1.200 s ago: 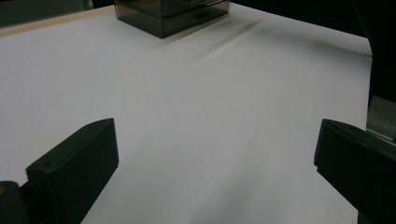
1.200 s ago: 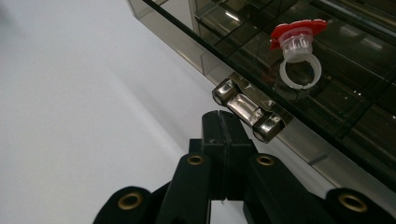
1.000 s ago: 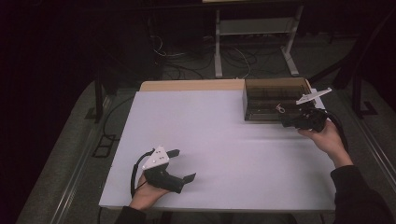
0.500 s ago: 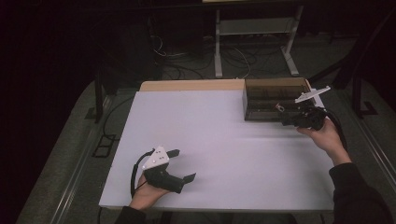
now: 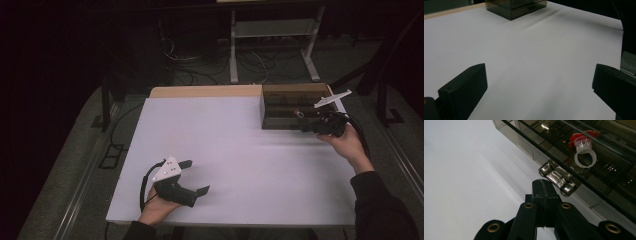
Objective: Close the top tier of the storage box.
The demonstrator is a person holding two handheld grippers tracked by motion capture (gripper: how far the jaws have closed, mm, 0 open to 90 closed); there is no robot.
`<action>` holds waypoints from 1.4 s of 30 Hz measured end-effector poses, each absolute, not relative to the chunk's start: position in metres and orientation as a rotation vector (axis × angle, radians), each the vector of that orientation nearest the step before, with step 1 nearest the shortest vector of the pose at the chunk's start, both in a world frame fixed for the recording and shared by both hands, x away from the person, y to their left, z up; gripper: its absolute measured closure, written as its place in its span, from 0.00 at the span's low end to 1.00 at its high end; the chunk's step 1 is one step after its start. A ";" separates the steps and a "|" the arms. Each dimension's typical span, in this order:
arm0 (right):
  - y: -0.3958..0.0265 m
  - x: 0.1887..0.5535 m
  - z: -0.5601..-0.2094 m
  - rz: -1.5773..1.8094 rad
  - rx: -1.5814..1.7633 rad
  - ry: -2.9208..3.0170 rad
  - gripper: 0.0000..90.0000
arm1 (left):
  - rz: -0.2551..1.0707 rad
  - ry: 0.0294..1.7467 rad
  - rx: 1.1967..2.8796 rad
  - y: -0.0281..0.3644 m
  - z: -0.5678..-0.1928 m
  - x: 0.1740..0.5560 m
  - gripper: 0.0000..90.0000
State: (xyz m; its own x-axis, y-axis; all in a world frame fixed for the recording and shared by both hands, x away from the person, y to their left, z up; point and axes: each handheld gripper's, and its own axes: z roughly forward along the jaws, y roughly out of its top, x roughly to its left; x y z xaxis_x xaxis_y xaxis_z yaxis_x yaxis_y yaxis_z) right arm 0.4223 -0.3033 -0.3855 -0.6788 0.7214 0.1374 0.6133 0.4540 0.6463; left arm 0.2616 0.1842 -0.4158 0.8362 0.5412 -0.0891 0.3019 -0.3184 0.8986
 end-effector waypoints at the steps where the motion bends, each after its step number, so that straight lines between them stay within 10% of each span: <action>1: -0.303 0.423 -0.385 1.025 1.180 2.544 0.99 | 0.275 0.628 1.926 0.184 -0.416 0.262 0.00; 42: -0.300 0.451 -0.392 1.045 1.278 2.485 0.99 | 0.276 0.628 1.926 0.185 -0.416 0.262 0.00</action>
